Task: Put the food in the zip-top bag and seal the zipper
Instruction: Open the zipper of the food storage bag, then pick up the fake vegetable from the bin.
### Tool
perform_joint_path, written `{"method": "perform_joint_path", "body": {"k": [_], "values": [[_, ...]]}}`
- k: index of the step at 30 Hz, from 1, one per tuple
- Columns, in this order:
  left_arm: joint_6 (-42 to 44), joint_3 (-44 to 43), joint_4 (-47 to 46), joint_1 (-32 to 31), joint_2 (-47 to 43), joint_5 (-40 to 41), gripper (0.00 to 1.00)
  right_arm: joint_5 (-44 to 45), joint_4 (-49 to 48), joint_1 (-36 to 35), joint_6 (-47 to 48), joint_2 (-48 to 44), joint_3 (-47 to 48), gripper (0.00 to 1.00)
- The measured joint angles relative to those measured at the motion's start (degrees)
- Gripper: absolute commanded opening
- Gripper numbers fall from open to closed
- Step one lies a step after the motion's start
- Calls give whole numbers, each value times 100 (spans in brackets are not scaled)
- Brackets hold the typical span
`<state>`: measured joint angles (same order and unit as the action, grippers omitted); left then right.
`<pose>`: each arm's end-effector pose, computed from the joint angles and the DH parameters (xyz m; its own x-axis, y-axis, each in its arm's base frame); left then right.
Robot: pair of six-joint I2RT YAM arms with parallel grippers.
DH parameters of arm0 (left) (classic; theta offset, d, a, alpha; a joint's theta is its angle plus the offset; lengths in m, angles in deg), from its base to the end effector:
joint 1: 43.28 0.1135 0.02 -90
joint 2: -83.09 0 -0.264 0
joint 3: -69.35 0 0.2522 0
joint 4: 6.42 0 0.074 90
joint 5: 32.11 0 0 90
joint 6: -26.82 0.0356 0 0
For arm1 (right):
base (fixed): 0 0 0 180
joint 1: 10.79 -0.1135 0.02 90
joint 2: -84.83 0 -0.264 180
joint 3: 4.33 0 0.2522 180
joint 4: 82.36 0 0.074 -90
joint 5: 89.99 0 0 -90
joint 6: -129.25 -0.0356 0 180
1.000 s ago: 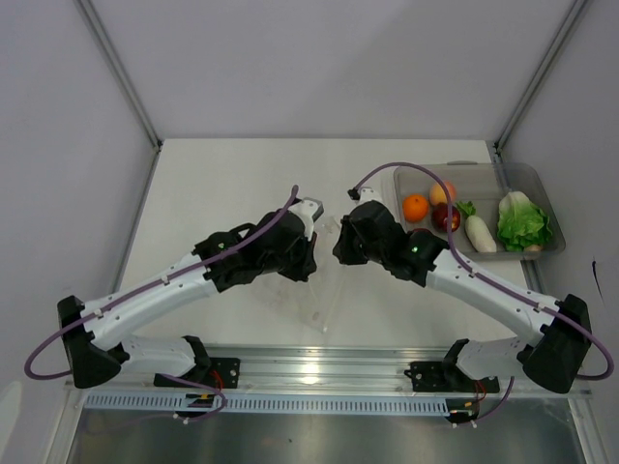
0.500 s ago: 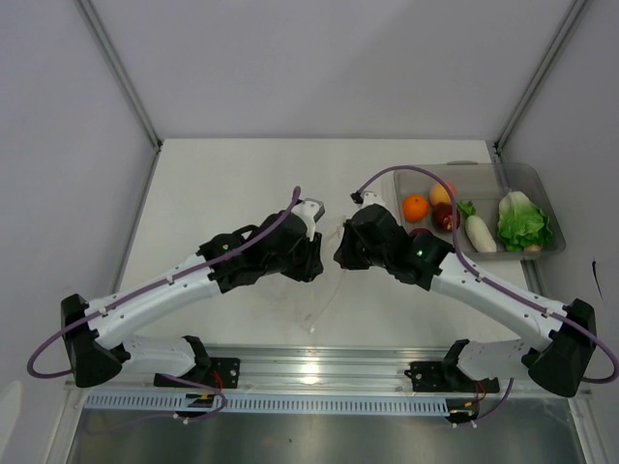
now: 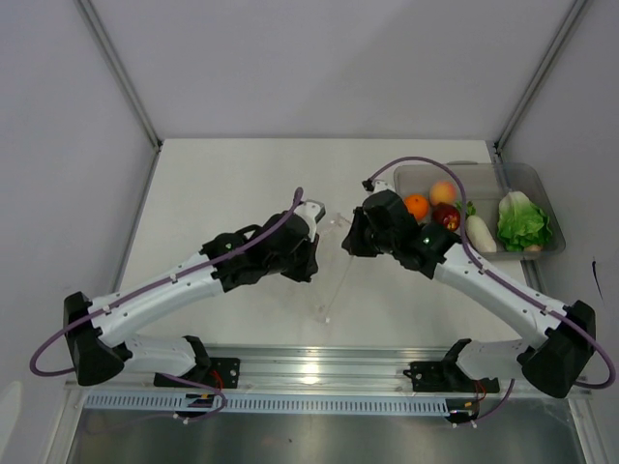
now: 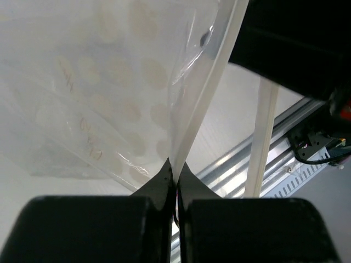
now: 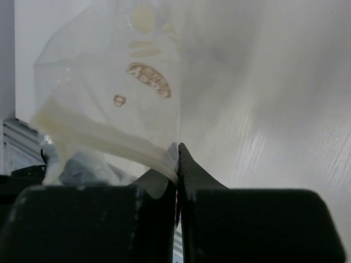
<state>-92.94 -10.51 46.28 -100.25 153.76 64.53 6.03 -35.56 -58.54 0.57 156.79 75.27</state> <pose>0.1457 -0.2165 0.3276 -0.7164 0.1974 -0.6691 0.4970 0.8176 -0.2909 0.1863 0.1996 0.3290 -0.7573 0.0906 -0.6467 -0.2666 0.8611 0.4329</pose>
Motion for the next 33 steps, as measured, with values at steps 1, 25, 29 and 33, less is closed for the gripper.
{"method": "perform_joint_path", "body": {"k": [1, 25, 29, 33], "values": [[-24, -70, 98, 0, 20, 31, 1, -66, 0, 138, 90, 33, 24, 15], [-192, -1576, 640, 1150, 1145, 22, 1, 595, 1296, 1687, 1294, -387, 1344, 100], [-234, -1377, 514, 1147, 1056, 46, 1, 1176, 1263, 2649, 1602, -254, 1340, 99], [-315, -901, 417, 1147, 697, 125, 0, 1694, 1078, 3574, 1976, 442, 1346, 99]]}}
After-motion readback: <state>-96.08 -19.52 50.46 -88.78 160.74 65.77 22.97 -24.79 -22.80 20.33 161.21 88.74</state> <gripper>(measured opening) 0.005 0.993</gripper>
